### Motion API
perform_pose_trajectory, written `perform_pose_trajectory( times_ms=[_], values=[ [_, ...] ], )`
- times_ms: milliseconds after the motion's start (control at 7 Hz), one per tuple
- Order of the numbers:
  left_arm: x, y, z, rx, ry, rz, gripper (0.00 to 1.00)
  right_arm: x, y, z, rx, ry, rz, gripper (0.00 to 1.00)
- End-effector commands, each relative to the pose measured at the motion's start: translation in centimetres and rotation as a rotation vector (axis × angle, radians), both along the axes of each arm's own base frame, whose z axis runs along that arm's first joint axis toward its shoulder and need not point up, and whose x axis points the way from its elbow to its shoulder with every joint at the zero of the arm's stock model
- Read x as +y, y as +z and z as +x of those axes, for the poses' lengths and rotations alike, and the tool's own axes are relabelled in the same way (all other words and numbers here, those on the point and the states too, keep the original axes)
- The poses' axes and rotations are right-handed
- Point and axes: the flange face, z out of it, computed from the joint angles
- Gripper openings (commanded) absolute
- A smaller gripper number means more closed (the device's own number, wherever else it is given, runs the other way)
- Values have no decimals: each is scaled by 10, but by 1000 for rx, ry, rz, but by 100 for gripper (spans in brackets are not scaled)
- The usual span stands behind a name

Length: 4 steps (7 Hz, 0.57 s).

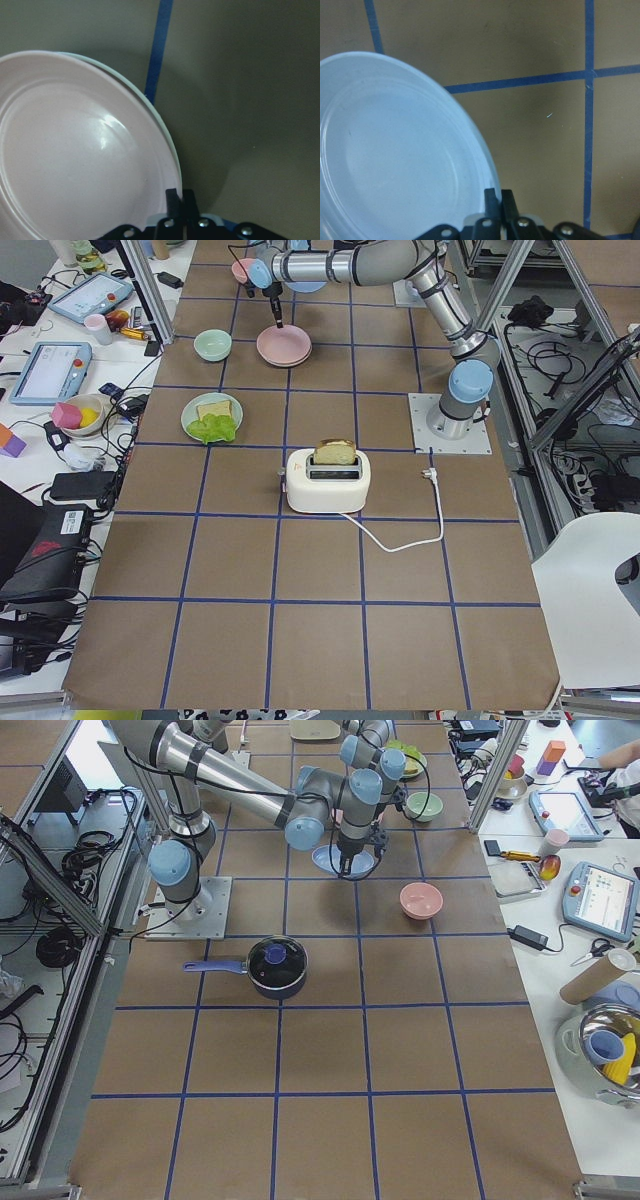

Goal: Stack three plates with pink and blue
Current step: 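Lower the pink plate onto the cream plate and open the left gripper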

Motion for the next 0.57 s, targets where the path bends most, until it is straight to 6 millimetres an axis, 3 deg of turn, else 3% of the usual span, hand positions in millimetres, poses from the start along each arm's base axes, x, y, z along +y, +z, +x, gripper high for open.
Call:
perform_pose_trajectory(
  times_ms=[0,143,429],
  values=[
    [0,-1,-1,0,8,-2,55,0,1,3,5,6,-2,0],
    [2,5,-2,4,9,-4,62,0,1,4,3,7,-1,0],
    [6,37,2,8,-2,-12,64,0,0,6,-3,-8,-2,0]
  ],
)
